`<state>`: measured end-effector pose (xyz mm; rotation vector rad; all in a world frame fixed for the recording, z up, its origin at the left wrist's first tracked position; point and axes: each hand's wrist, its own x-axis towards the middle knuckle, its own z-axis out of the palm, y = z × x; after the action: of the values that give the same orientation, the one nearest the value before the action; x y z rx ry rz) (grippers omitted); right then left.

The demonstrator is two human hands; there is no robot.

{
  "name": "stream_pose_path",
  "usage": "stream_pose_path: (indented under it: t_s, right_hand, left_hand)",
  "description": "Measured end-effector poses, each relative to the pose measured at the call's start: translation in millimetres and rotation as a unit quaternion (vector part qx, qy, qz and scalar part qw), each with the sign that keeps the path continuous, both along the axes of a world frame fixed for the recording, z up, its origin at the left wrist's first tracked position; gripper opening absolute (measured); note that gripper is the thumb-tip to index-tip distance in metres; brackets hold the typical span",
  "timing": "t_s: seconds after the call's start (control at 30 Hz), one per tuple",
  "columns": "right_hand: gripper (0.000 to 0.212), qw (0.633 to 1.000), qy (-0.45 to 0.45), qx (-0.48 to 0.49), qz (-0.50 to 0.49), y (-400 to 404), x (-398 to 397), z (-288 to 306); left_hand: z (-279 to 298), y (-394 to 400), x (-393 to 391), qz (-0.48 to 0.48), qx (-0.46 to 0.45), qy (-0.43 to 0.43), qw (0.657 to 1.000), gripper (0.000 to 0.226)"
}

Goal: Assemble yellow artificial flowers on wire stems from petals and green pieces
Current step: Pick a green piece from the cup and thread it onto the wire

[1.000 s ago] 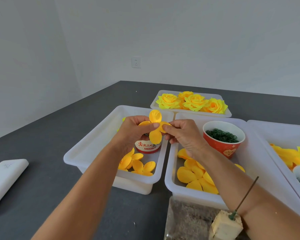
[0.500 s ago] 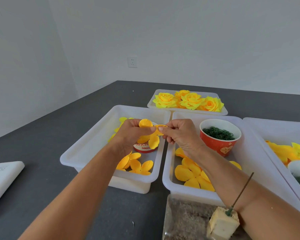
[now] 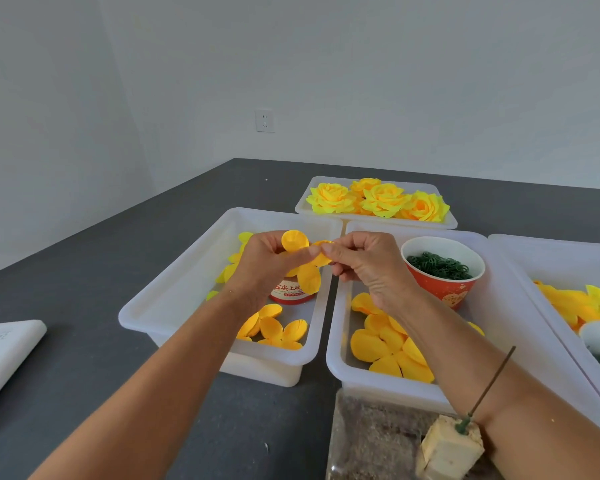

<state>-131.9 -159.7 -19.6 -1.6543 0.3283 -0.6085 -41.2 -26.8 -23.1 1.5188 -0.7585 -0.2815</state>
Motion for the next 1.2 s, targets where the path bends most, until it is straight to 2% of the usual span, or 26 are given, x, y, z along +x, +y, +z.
stream_pose_path:
  t_s: [0.07, 0.13, 0.23, 0.3, 0.37, 0.5, 0.6, 0.67, 0.73, 0.8, 0.87, 0.97, 1.07, 1.17, 1.2]
  right_hand:
    - [0.016, 0.998, 0.017, -0.058, 0.012, 0.2, -0.2, -0.2]
    - [0.019, 0.996, 0.021, -0.086, 0.032, 1.2, -1.2, 1.0]
    - [0.012, 0.994, -0.006, -0.072, 0.083, 1.5, -4.0, 3.3]
    - [0.009, 0.992, -0.026, -0.054, 0.114, 2.4, -4.5, 4.0]
    - [0.01, 0.992, -0.04, -0.017, 0.118, 5.7, -3.0, 3.5]
    - [0.022, 0.998, -0.004, 0.015, 0.06, 12.1, 0.8, 2.3]
    - [0.024, 1.0, -0.004, 0.022, 0.012, 9.6, 0.7, 2.9]
    - [0.022, 0.998, -0.012, 0.062, 0.004, 7.2, 0.0, 4.9]
    - [0.017, 0.99, -0.023, 0.133, 0.051, 6.3, -0.4, 6.9]
    - [0.015, 0.979, -0.032, 0.166, 0.117, 6.2, -0.8, 9.1]
    - [0.016, 0.982, -0.023, 0.136, 0.126, 5.9, -1.3, 9.8]
    - [0.012, 0.996, 0.003, 0.067, 0.052, 2.0, -2.6, 8.2]
    - [0.01, 1.0, 0.019, -0.014, 0.012, -1.0, -4.0, 5.4]
    - [0.013, 0.998, 0.022, -0.057, -0.001, 2.3, -3.5, 2.3]
    - [0.014, 0.998, 0.017, -0.062, -0.001, 4.1, -2.8, 1.8]
  left_hand:
    - [0.2, 0.1, -0.7, 0.006, 0.009, -0.048, 0.999, 0.003]
    - [1.6, 0.1, -2.1, 0.015, 0.015, -0.052, 0.998, 0.009]
    - [6.1, 1.2, -1.2, 0.009, 0.018, 0.072, 0.997, 0.014]
    - [9.8, 2.0, -1.3, -0.037, 0.017, 0.164, 0.986, 0.011]
    - [10.9, 2.2, -0.4, -0.072, -0.009, 0.198, 0.978, 0.01]
    - [8.5, 3.1, 0.6, -0.042, -0.048, 0.187, 0.98, 0.007]
    - [5.9, 2.5, -0.5, -0.045, -0.062, 0.196, 0.978, 0.016]
    - [6.9, 3.1, -1.6, -0.07, -0.056, 0.199, 0.976, 0.021]
    - [8.0, 3.5, -2.5, -0.079, -0.04, 0.206, 0.975, 0.024]
    - [8.1, 3.6, -2.1, -0.037, -0.026, 0.224, 0.973, 0.026]
    - [6.6, 3.8, -1.4, -0.006, -0.017, 0.219, 0.975, 0.024]
    - [5.4, 4.8, -2.0, -0.03, -0.014, 0.187, 0.982, 0.016]
    - [6.0, 4.1, -3.2, -0.048, -0.03, 0.171, 0.984, 0.018]
    - [4.8, 3.4, -4.8, -0.032, 0.02, 0.115, 0.993, 0.003]
    - [4.4, 3.2, -4.9, -0.024, 0.02, 0.111, 0.993, 0.004]
